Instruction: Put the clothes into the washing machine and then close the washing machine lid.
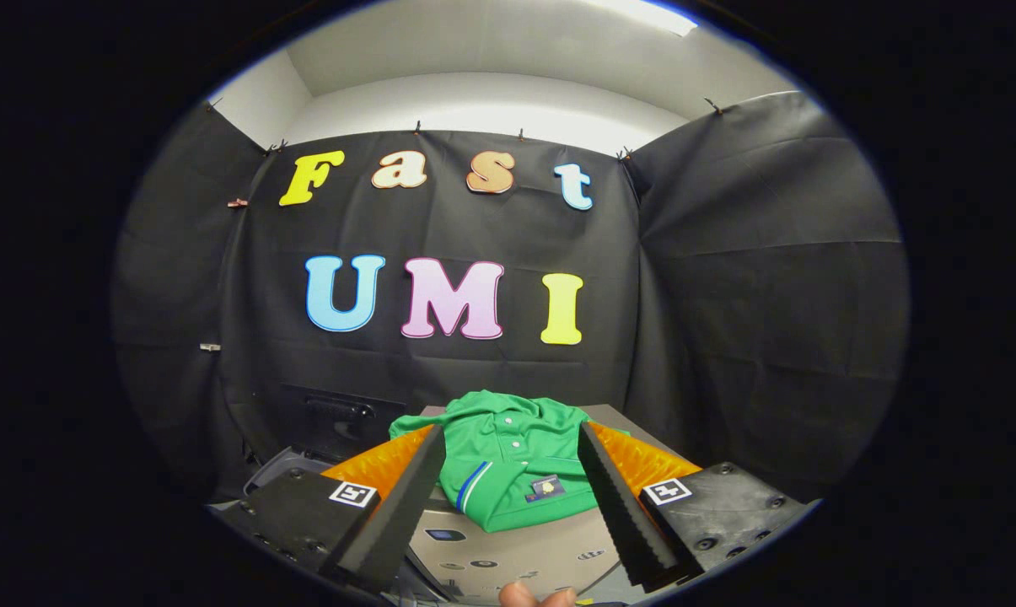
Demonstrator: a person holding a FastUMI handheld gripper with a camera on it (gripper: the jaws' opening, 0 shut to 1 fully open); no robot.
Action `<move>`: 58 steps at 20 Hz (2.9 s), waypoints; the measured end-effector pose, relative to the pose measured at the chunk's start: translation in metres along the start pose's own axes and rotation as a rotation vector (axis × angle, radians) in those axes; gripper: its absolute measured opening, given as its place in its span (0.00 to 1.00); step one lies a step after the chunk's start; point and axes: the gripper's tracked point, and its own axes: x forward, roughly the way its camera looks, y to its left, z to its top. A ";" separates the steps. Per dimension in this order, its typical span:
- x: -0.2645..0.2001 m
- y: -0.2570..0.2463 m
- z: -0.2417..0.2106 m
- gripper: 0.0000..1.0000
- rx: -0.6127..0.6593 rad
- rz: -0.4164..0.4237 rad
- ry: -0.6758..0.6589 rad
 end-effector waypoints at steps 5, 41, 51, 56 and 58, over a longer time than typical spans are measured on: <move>0.046 0.002 0.009 0.98 -0.006 0.032 0.071; 0.228 0.006 -0.116 0.20 0.064 0.061 0.689; 0.222 0.008 -0.016 0.19 0.078 0.052 0.586; 0.221 0.031 0.025 0.19 0.051 0.065 0.543; 0.219 0.051 0.048 0.19 0.049 0.082 0.512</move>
